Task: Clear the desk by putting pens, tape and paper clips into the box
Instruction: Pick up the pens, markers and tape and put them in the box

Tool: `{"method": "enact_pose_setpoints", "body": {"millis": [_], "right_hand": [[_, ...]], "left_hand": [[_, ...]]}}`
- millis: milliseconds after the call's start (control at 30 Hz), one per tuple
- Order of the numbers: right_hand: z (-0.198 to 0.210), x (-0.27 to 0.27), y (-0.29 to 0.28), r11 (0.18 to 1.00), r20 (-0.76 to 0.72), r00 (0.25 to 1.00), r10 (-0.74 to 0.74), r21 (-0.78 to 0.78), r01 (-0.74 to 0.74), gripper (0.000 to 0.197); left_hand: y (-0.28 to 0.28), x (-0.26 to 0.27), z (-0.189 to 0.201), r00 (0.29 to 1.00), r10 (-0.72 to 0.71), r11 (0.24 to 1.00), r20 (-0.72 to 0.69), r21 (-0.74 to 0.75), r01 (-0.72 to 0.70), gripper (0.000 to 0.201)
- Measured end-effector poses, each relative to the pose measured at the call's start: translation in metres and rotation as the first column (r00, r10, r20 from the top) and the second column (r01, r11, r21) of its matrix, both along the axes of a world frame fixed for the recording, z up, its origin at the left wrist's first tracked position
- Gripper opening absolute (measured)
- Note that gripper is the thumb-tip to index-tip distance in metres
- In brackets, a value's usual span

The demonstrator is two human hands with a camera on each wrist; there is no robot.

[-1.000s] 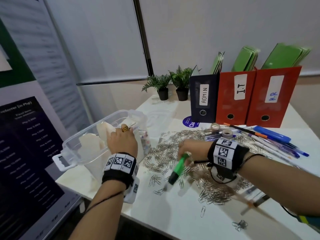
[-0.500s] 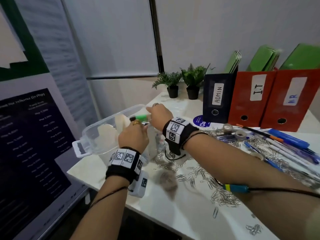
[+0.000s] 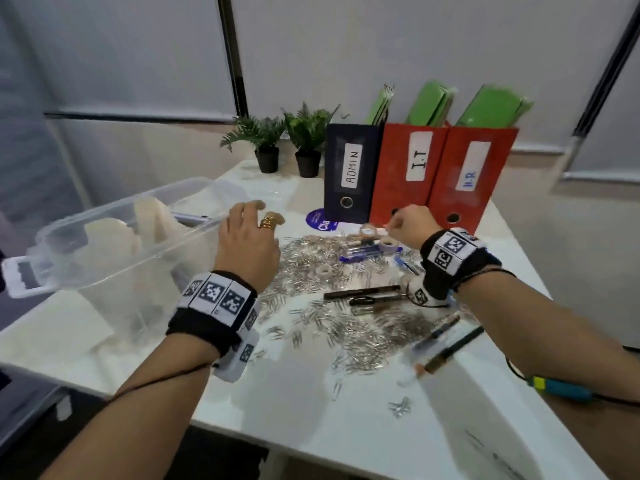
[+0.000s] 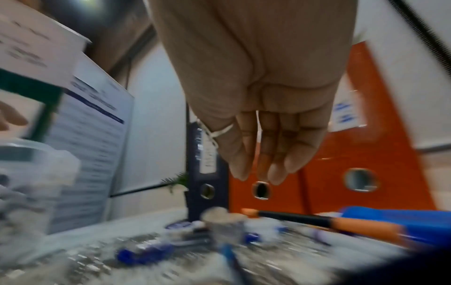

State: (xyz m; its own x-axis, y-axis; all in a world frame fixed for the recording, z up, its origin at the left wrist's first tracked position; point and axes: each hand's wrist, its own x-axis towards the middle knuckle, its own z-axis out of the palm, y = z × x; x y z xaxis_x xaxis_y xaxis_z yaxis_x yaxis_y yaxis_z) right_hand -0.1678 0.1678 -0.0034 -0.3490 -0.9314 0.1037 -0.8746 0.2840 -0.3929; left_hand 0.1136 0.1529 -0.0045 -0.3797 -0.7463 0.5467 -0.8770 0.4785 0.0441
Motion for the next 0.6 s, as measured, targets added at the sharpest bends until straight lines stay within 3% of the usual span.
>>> {"method": "enact_pose_setpoints", "body": {"millis": [167,300,400,467,533,600], "right_hand": [[-0.020,-0.077,0.040,0.935,-0.179,0.949,-0.259,0.201,0.293,0.026],[-0.024,-0.097,0.052,0.884,-0.251,0.942,-0.224,0.354,0.304,0.031],[-0.031,-0.097,0.056,0.881,-0.249,0.957,-0.151,0.405,0.244,0.035],[-0.039,-0.093,0.063,0.887,-0.271,0.956,-0.113,0.407,0.220,0.018],[-0.045,-0.090,0.066,0.899,-0.296,0.951,-0.085,0.388,0.201,0.007],[-0.048,-0.092,0.065,0.902,-0.283,0.957,-0.067,0.393,0.179,0.012]], "left_hand": [[-0.005,-0.075,-0.011,0.976,-0.165,0.955,0.144,0.270,0.121,0.032],[0.003,-0.127,-0.016,0.885,-0.413,0.814,0.215,0.524,0.253,0.026],[0.051,-0.150,-0.010,0.673,-0.727,0.591,0.138,0.625,0.510,0.027],[0.103,-0.159,-0.012,0.457,-0.888,0.344,0.050,0.732,0.588,0.033],[0.149,-0.159,-0.024,0.255,-0.966,0.120,-0.035,0.815,0.567,0.037],[0.179,-0.150,-0.041,0.108,-0.994,0.060,0.004,0.852,0.520,0.039]]}}
